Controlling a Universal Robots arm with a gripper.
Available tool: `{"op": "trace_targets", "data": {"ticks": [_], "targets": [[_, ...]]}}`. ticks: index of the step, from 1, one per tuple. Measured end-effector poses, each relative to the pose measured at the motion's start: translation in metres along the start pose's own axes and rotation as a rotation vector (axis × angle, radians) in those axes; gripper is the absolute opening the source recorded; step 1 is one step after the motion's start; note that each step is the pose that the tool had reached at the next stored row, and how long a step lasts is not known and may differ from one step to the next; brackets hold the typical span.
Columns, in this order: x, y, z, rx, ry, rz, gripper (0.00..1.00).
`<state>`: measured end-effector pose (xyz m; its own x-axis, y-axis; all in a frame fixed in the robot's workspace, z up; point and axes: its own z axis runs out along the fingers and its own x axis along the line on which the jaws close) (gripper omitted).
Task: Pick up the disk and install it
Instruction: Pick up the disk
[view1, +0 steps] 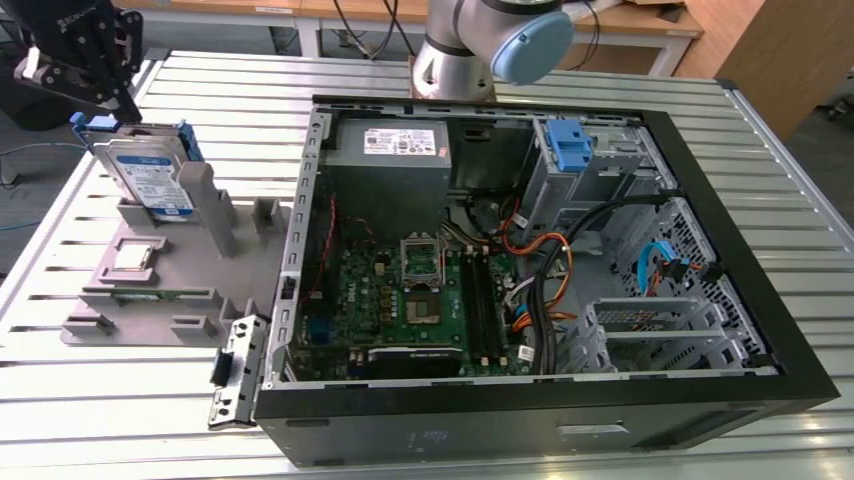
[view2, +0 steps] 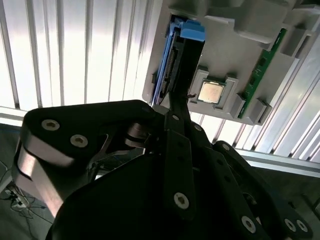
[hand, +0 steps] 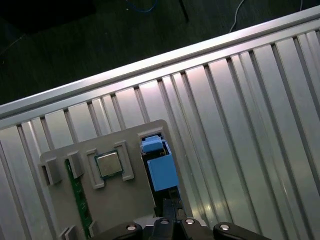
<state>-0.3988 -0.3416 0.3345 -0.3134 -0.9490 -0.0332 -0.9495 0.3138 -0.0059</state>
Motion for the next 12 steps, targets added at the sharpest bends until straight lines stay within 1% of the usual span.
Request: {"op": "trace_targets", "data": {"ticks": [2, 7, 8, 9, 12], "targets": [[0.0000, 0.0000, 0.0000, -0.0001, 0.0004, -0.007, 0.10], [0.0000, 0.0000, 0.0000, -0.0007, 0.0007, -0.007, 0.10], [-0.0001, -0.0001, 0.0001, -0.0035, 0.0015, -0.007, 0.10], [-0.0001, -0.0002, 0.0001, -0.0087, 0.0033, -0.007, 0.10], [-0.0001, -0.0002, 0.0001, -0.0105, 0.0039, -0.007, 0.10]]}}
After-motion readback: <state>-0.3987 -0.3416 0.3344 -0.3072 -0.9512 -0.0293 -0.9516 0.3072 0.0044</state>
